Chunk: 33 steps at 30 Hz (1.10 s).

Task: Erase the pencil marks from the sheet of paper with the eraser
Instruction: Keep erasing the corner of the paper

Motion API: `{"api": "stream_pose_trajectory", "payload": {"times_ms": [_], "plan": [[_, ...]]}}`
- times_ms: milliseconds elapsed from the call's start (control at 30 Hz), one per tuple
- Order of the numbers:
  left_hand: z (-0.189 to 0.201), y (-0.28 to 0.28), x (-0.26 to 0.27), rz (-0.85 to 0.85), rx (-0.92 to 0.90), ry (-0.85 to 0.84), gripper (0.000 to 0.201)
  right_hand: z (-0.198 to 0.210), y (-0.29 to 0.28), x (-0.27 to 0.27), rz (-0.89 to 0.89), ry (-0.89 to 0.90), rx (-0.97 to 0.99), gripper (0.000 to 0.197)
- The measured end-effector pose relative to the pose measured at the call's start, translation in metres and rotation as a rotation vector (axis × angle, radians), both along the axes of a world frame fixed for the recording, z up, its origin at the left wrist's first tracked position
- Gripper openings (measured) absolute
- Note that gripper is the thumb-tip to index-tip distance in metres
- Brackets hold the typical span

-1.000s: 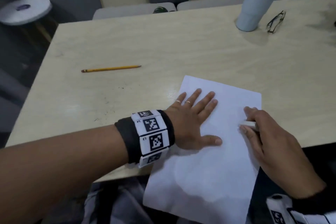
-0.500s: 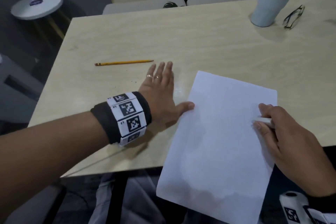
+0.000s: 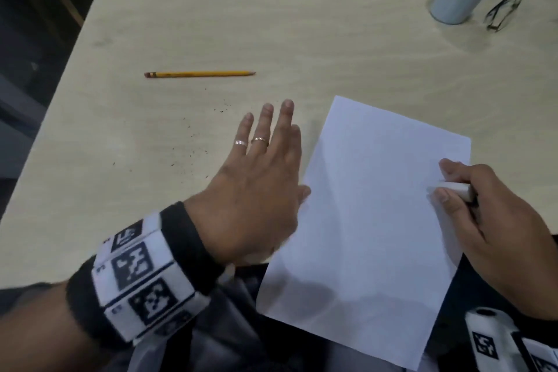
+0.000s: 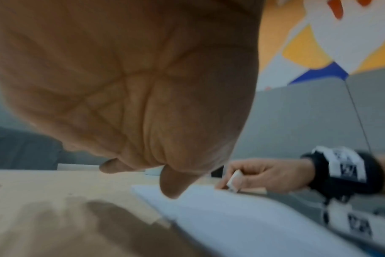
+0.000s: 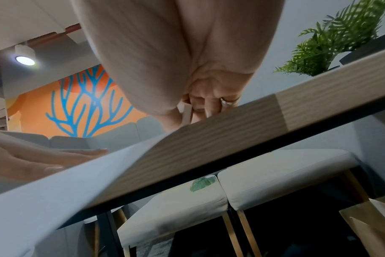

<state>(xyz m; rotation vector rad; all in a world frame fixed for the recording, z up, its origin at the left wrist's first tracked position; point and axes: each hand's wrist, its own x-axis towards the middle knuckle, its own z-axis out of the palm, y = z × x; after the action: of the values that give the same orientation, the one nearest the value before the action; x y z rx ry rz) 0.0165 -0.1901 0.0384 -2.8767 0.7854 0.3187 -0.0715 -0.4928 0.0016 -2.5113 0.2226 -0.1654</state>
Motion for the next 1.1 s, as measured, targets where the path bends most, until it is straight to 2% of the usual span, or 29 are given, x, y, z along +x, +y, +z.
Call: {"api": "stream_pose_trajectory", "payload": {"times_ms": [200, 267, 367, 500, 667, 833, 967, 1100], "plan": [[-0.043, -0.02, -0.075, 0.043, -0.289, 0.067, 0.081, 0.005, 0.0, -0.012, -0.178, 0.007, -0.121, 0.031], [-0.049, -0.026, -0.077, 0.053, -0.365, 0.063, 0.082, 0.009, -0.003, -0.016, -0.243, 0.052, -0.109, 0.033], [-0.054, -0.029, -0.061, 0.024, -0.363, 0.011, 0.079, 0.018, -0.002, -0.013, -0.314, -0.056, -0.053, 0.029], [-0.051, -0.029, -0.041, -0.016, -0.28, -0.048, 0.075, 0.019, 0.005, 0.004, -0.199, -0.163, -0.033, 0.012], [-0.054, -0.045, -0.046, -0.015, -0.354, -0.1, 0.059, 0.002, 0.002, 0.018, -0.171, -0.123, 0.029, 0.012], [-0.061, -0.045, -0.053, -0.073, -0.427, 0.039, 0.077, 0.006, -0.007, 0.019, -0.196, -0.108, 0.078, 0.009], [-0.058, -0.044, -0.042, -0.161, -0.407, 0.057, 0.084, 0.018, 0.006, 0.033, -0.104, -0.158, 0.003, 0.005], [-0.057, -0.04, -0.028, -0.294, -0.373, 0.083, 0.084, 0.009, 0.035, 0.047, 0.02, -0.211, -0.064, 0.008]]}}
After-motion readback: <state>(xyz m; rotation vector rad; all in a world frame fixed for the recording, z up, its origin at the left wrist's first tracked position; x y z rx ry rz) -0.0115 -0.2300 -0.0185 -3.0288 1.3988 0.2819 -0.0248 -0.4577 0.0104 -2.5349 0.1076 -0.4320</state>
